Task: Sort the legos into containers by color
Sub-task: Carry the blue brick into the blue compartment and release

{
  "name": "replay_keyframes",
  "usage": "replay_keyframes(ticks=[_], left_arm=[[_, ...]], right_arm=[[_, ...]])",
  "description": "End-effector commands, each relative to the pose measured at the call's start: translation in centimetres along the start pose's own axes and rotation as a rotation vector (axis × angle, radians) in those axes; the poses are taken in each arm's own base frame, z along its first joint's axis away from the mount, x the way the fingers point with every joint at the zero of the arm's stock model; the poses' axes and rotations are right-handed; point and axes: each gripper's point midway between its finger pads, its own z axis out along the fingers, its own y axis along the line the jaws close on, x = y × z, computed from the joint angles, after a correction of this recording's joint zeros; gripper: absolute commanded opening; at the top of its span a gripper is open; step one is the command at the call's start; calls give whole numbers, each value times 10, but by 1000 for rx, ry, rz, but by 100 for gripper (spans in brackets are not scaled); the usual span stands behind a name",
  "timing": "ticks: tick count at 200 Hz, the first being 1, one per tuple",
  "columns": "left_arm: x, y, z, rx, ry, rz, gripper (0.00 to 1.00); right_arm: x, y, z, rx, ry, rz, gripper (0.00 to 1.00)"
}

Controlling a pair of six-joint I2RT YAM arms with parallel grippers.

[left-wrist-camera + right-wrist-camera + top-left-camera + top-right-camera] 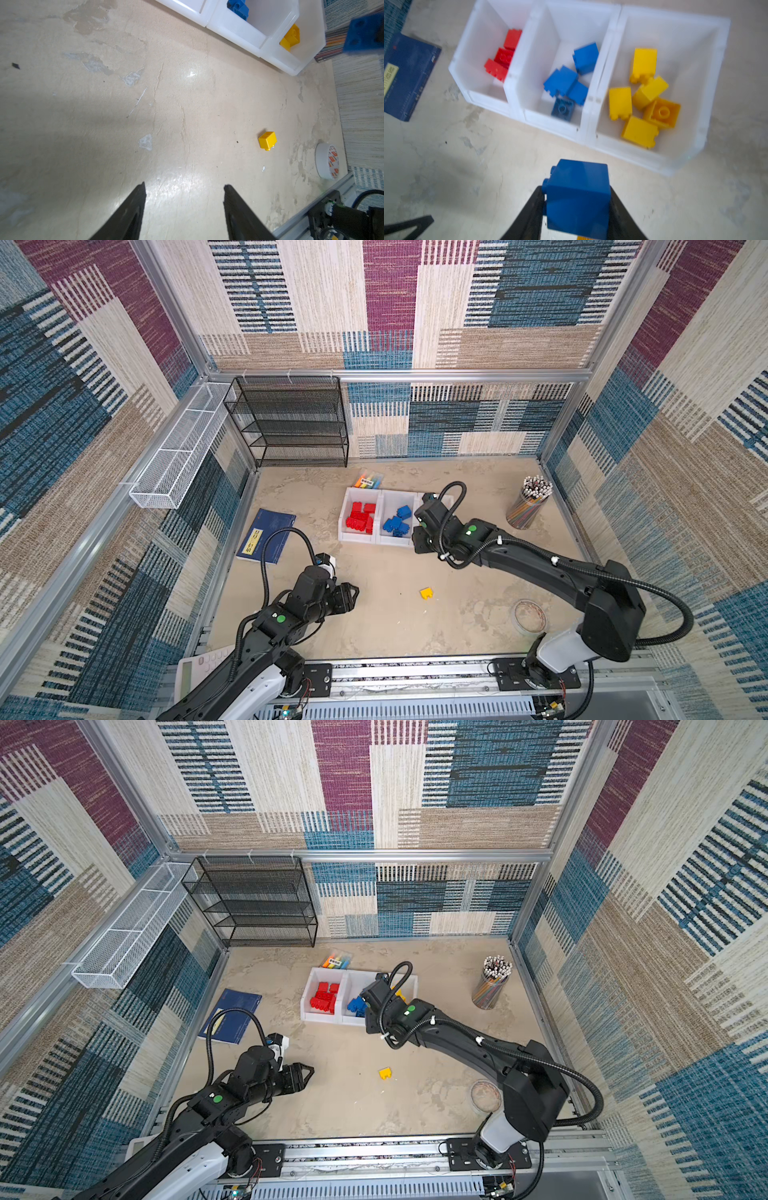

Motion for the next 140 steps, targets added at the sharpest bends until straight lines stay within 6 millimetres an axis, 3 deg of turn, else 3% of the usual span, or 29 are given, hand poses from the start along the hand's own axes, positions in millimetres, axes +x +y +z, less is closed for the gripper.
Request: replay_keyframes(ticks=[1, 20, 47, 94, 111, 140], left_arm=[[-2, -1, -4, 1, -12, -20, 63], [-2, -2, -6, 8, -14, -23, 63], [-1, -3, -7, 16, -7, -30, 63], [1, -5, -9, 23, 3, -33, 63], [2, -4, -11, 21, 5, -40, 63], [2, -5, -15, 30, -5, -48, 63]], right_arm=[[-41, 12, 21, -51, -66, -98, 42], [-71, 15, 41, -65, -94, -112, 42], [-95, 19, 78, -66, -86, -138, 42], [-90, 21, 128, -69, -7, -159, 44], [-85, 23, 134, -81, 14, -156, 47], [-84, 23, 132, -88, 16, -148, 59]])
